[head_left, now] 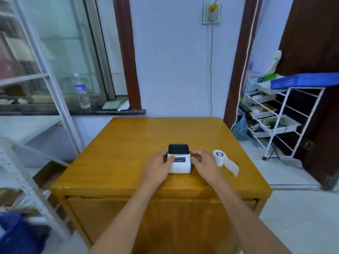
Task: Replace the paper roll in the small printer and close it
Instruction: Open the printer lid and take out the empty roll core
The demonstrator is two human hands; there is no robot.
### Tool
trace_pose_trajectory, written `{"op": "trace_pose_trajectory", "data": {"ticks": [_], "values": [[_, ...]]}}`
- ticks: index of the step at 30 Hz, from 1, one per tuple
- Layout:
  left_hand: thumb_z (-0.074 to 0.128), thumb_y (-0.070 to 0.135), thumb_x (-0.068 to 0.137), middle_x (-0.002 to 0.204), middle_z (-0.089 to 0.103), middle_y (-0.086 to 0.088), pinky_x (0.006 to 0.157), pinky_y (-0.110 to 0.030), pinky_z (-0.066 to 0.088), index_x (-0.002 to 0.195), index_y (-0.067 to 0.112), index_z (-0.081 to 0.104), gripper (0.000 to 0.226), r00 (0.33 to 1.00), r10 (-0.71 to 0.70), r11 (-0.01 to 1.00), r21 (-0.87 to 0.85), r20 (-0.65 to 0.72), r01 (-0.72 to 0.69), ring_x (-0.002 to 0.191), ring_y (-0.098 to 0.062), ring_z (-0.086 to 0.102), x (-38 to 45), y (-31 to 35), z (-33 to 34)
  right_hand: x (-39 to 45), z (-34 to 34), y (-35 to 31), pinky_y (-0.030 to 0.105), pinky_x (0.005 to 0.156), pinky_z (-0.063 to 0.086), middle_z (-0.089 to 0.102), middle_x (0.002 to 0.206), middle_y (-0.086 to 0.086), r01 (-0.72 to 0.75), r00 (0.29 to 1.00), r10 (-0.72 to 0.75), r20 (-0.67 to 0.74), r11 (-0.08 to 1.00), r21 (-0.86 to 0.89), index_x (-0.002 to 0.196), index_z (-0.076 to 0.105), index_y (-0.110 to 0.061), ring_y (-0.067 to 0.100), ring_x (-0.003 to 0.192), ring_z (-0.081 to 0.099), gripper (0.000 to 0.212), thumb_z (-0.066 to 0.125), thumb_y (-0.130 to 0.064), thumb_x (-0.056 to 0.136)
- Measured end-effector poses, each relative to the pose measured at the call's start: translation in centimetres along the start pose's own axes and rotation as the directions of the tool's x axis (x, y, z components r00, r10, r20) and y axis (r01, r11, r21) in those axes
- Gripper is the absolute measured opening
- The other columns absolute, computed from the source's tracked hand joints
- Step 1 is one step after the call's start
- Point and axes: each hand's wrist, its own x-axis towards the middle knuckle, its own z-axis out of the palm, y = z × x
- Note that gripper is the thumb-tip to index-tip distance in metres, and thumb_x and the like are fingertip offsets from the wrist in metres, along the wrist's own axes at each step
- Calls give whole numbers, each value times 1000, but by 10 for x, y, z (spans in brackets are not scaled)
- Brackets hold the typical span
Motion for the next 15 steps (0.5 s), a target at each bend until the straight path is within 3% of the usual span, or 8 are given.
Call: {"op": "trace_pose_trajectory", "data": {"ticks": [3, 7, 9, 15], "values": [[53, 53, 100, 133, 72, 2, 91, -39, 56, 138, 23, 61, 49, 1000, -13, 996, -85, 0, 13, 114, -20, 67, 7, -8, 4, 1, -2, 2, 42, 104, 56, 76, 126, -1, 10, 1000, -11, 19, 999, 31, 134, 71, -16, 15, 117, 70, 33, 60, -17, 103], [59, 51, 98, 132, 73, 4, 91, -37, 57, 135, 22, 65, 47, 999, 15, 995, -100, -42, -19, 117, -16, 68, 15, -14, 9, 1, -6, 1, 24, 77, 51, 78, 108, -12, 49, 996, -53, 77, 998, 43, 132, 73, -28, 4, 93, 69, 36, 55, -12, 105], [62, 51, 97, 130, 74, 4, 91, -35, 56, 132, 23, 67, 45, 998, 23, 993, -118, -56, -30, 117, -14, 69, 16, -16, 10, 4, -6, 4, 19, 70, 49, 76, 104, -15, 40, 994, -45, 95, 998, 46, 136, 71, -30, 3, 89, 67, 39, 54, -12, 106], [69, 50, 93, 125, 76, 5, 96, -35, 56, 126, 19, 71, 45, 999, 14, 970, -242, -32, -22, 116, -11, 69, 18, -20, 9, 16, -4, 11, 25, 65, 61, 76, 119, -1, -8, 996, 7, 85, 1000, 12, 145, 64, -23, 29, 90, 76, 39, 56, -16, 107]]}}
